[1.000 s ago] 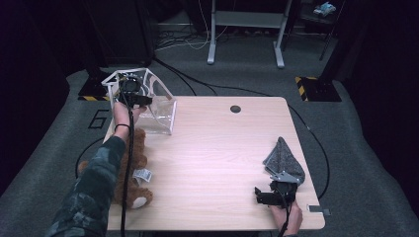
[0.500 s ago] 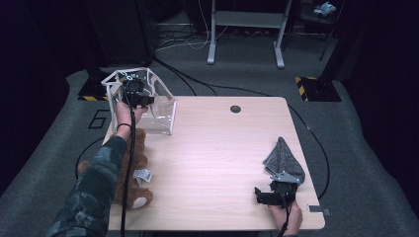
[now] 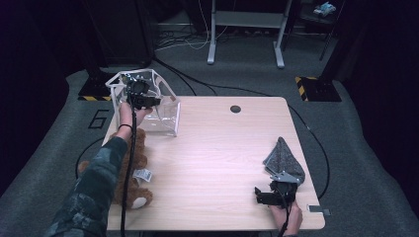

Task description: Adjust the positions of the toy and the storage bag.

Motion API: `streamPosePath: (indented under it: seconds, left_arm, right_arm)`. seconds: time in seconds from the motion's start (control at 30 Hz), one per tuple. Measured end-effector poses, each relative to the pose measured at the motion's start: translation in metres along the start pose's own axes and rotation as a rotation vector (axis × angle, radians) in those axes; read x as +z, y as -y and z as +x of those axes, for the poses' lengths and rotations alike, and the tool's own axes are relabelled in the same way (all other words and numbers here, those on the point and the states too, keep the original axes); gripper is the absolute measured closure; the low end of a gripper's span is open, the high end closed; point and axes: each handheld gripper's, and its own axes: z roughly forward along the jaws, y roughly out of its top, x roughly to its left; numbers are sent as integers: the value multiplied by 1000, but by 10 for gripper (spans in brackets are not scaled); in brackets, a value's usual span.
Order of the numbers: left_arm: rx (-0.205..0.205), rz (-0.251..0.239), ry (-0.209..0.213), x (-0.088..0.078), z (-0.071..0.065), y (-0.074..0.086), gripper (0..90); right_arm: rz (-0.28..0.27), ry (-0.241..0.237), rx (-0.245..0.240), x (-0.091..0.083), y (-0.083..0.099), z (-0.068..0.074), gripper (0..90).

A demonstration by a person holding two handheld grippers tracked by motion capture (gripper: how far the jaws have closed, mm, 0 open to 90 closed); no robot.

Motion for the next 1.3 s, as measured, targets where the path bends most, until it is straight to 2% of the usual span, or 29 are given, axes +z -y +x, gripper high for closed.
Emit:
streamPosePath:
  seconds: [0.07, 0.13, 0.17, 0.3, 0.33, 0.43, 0.57, 0.67, 0.83, 1.0, 1.13, 1.3]
  left_arm:
    - [-6, -8, 5, 1, -1, 0, 791]
    - [12, -2, 16, 1, -3, 0, 792]
    - [3, -9, 19, 2, -5, 0, 792]
    - [23, -6, 46, 2, -10, 0, 791]
    - [32, 0, 64, 2, -13, -1, 791]
    - [30, -9, 84, 3, -17, 0, 791]
    - [71, 0, 116, 4, -24, -1, 791]
    - [89, -1, 158, 6, -32, -2, 791]
    - [109, -2, 197, 7, -40, -2, 790]
    - [131, 6, 218, 8, -50, -4, 789]
    - [138, 5, 252, 10, -61, -5, 789]
    - [160, 14, 268, 11, -68, -6, 781]
  right_arm:
    - [0, 0, 0, 0, 0, 0, 0]
    - [0, 1, 1, 0, 0, 0, 0]
    - [0, 0, 0, 0, 0, 0, 0]
    - [-1, 1, 1, 0, 0, 0, 0]
    - [0, 1, 0, 0, 0, 0, 0]
    - [-1, 1, 0, 0, 0, 0, 0]
    - [-1, 2, 1, 0, 0, 0, 0]
    - [-1, 2, 0, 0, 0, 0, 0]
    - [-1, 2, 1, 0, 0, 0, 0]
    - [-1, 2, 1, 0, 0, 0, 0]
    - [0, 1, -1, 0, 0, 0, 0]
    - [-2, 2, 0, 0, 0, 0, 0]
